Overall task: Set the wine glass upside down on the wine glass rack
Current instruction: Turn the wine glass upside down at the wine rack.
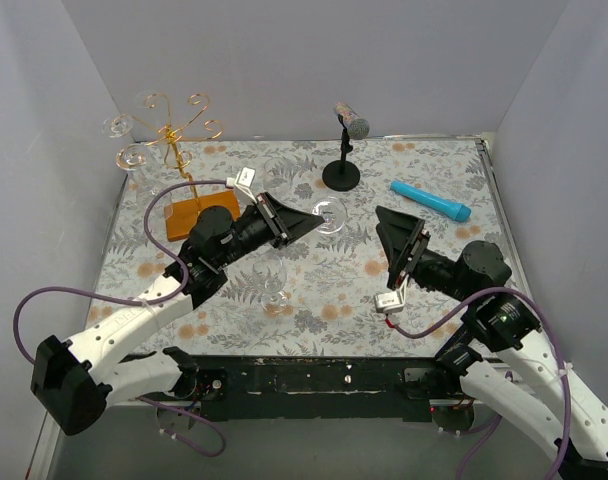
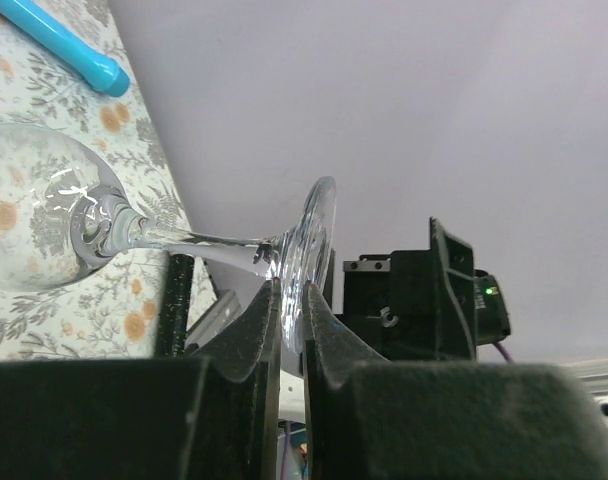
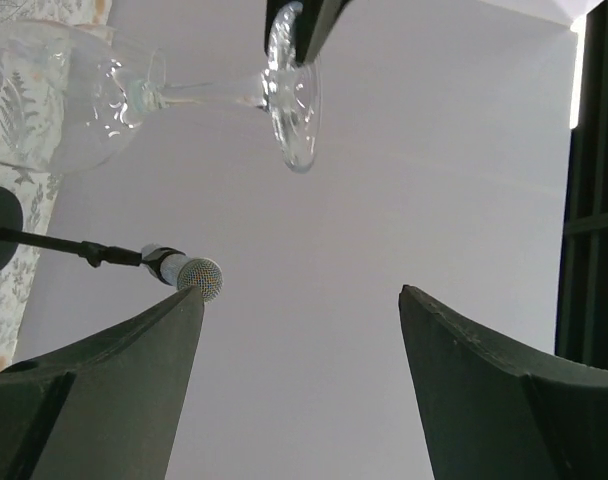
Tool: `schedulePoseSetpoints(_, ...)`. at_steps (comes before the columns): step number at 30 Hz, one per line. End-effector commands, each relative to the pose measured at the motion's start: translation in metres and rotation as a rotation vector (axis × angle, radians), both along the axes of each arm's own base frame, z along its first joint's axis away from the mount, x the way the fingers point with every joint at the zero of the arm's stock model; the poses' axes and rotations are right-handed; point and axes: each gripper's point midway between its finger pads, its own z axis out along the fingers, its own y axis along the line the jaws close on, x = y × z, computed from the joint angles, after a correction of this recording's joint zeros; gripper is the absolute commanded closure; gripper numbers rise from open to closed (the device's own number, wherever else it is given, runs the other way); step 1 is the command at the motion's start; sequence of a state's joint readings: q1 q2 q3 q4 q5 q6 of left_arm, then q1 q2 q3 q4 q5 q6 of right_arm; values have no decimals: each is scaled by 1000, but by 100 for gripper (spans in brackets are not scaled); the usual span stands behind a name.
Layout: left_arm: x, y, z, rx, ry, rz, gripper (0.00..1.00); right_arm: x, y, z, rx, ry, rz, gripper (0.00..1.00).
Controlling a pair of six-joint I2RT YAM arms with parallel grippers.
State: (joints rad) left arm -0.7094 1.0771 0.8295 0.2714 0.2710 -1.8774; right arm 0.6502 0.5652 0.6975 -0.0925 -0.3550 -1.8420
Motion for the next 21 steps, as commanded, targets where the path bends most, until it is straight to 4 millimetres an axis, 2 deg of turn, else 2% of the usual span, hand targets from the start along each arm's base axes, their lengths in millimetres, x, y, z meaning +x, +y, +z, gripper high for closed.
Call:
schedulePoseSetpoints(1, 1, 24, 50, -18, -139, 84, 100, 9, -7, 45, 152, 99, -53, 13)
schedulePoseSetpoints(6, 4, 37, 57, 8, -167, 128, 100, 20, -6, 41, 179, 236, -91, 13)
schedulePoseSetpoints(12, 8, 51, 72, 4, -188, 167, 100, 46, 0, 26, 265, 537, -191, 12)
schedulePoseSetpoints(15, 11, 59, 75, 4, -151, 197, 100, 58, 4, 13, 299, 736, -267, 12)
schedulePoseSetpoints(17, 12, 64, 79, -7, -122, 212, 100, 70, 5, -1, 305, 881, -333, 11)
schedulePoseSetpoints(18, 13, 67, 78, -7, -106, 221, 100, 72, 3, -13, 303, 973, -373, 11)
schedulePoseSetpoints(21, 13, 76, 81, -7, -60, 258, 100, 79, 7, -30, 308, 1187, -404, 12)
